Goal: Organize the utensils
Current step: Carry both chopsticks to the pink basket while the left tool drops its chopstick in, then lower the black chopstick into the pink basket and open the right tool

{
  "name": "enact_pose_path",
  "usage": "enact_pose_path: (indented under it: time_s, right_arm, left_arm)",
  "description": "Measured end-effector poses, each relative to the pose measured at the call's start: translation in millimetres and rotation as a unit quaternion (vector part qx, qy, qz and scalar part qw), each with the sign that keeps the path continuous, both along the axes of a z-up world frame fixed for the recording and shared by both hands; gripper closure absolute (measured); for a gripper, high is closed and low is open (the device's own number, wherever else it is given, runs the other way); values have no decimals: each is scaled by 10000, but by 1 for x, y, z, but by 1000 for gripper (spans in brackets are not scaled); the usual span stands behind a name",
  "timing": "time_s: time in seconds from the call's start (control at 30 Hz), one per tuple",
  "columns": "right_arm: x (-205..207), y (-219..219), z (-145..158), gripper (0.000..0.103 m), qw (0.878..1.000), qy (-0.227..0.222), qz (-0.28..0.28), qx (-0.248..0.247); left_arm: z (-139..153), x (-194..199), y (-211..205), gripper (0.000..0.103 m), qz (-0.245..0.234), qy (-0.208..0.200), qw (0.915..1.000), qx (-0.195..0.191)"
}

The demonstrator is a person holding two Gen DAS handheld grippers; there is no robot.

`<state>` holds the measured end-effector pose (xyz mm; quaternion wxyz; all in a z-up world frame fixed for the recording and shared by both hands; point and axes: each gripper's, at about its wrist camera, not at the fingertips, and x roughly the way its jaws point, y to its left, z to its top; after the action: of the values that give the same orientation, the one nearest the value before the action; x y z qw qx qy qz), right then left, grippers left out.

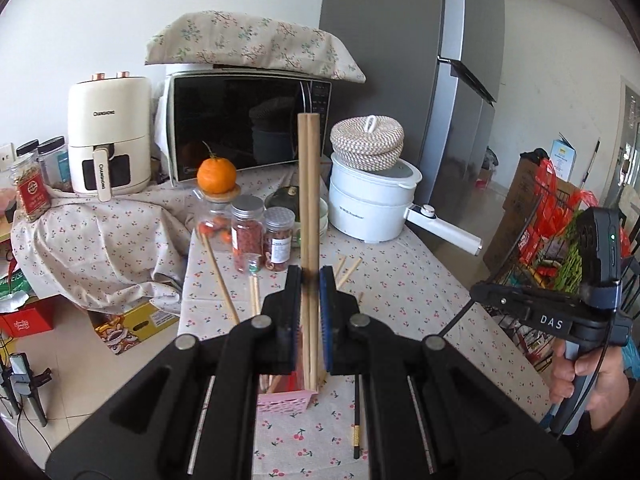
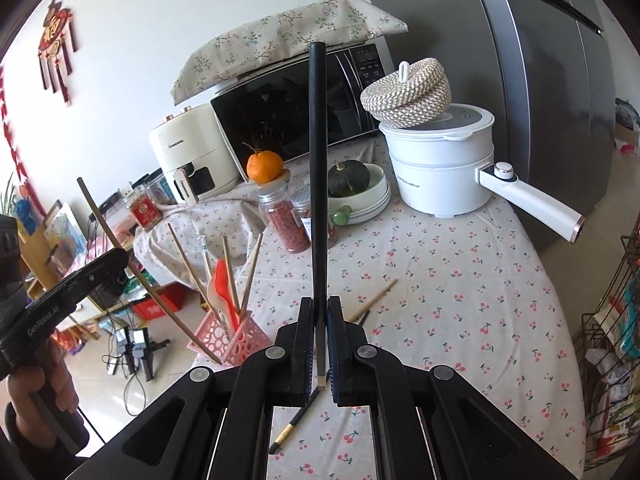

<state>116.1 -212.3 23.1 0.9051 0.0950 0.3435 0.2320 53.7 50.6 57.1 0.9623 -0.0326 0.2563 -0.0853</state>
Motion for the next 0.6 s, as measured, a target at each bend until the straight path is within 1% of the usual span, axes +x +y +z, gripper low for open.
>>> enact_pose_path:
  time_s: [0.07, 0.17, 0.27, 0.33, 0.47, 0.53, 0.57, 0.6]
  right_arm:
    - [-1, 3, 2, 97, 10000, -10, 40, 42]
    - [-1, 7, 4, 97, 9999, -43, 78, 114]
    - [-2, 12, 5, 97, 9998, -66, 112, 175]
    - [-2, 18, 6, 97, 9996, -76, 137, 219]
    - [-4, 28, 8, 97, 9991, -123, 209, 337]
    - [-5, 33, 10, 97, 9986, -148, 262, 426]
    - [-5, 36, 11, 97, 9983, -152, 286, 475]
    - [-5, 38, 12, 97, 9981, -152, 309, 520]
  left_arm:
    - [-1, 2, 6, 93, 163, -40, 9999, 30]
    - [-9, 9, 15, 93, 324, 28, 9995, -5]
    - [-21, 18, 17, 93, 455, 84, 9988, 134]
    - [-32, 25, 21, 93, 524, 227, 9983, 102]
    - [-59, 42, 32, 93, 644, 752, 9947, -276]
    - [-71, 48, 37, 88, 774, 998, 9912, -389]
    - [-76, 50, 39, 80, 812, 1118, 9894, -448]
    - [-78, 50, 40, 69, 846, 1208, 9877, -513]
